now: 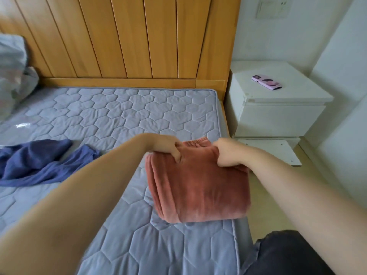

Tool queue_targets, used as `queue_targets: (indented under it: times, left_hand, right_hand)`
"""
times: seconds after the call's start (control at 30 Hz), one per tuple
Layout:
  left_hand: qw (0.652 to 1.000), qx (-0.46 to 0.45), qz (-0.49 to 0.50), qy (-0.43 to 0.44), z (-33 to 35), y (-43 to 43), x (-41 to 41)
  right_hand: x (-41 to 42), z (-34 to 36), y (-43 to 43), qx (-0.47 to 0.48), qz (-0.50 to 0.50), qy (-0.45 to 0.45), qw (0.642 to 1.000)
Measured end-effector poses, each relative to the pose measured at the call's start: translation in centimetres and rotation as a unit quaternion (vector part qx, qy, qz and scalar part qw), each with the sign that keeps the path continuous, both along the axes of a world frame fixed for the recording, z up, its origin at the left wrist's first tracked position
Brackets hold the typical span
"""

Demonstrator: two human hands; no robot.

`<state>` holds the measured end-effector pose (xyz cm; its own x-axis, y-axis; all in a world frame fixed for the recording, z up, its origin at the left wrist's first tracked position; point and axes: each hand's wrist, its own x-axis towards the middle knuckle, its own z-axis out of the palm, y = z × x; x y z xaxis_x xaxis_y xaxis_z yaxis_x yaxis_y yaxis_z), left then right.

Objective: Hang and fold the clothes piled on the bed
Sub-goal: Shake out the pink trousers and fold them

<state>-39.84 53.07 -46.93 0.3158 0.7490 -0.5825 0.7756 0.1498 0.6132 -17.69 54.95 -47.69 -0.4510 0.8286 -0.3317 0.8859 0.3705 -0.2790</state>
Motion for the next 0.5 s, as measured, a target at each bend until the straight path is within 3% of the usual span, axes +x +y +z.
queue_targets:
  times: [0.07, 0.13, 0.2, 0.33, 0.5]
  left_hand:
    - [0.99, 0.115, 0.068, 0.042, 0.2, 2.1, -0.6]
    - [0.952, 0.246, 0.16, 0.083, -0.8, 2.9, -0.3]
    - [0.917, 0.324, 0.187, 0.141, -2.6, 2.5, 0.9]
    - [0.9, 0.347, 0.06, 0.255, -8.8, 0.0, 3.2]
    - [0.917, 0.309, 0.057, 0.245, -14.1, 0.7, 3.7]
  right_hand:
    - [-0.5, -0.6, 1.7, 0.12, -0.016, 0.022, 0.992]
    - [-0.8, -1.7, 2.3, 0.232, -0.058, 0.058, 0.969]
    - [-1.1, -3.5, 2.0, 0.29, -0.091, 0.103, 0.947]
    - [-1.6, -8.8, 0.4, 0.345, -0.055, 0.124, 0.929]
    - [-1.5, -13.2, 0.8, 0.275, -0.058, 0.006, 0.96]
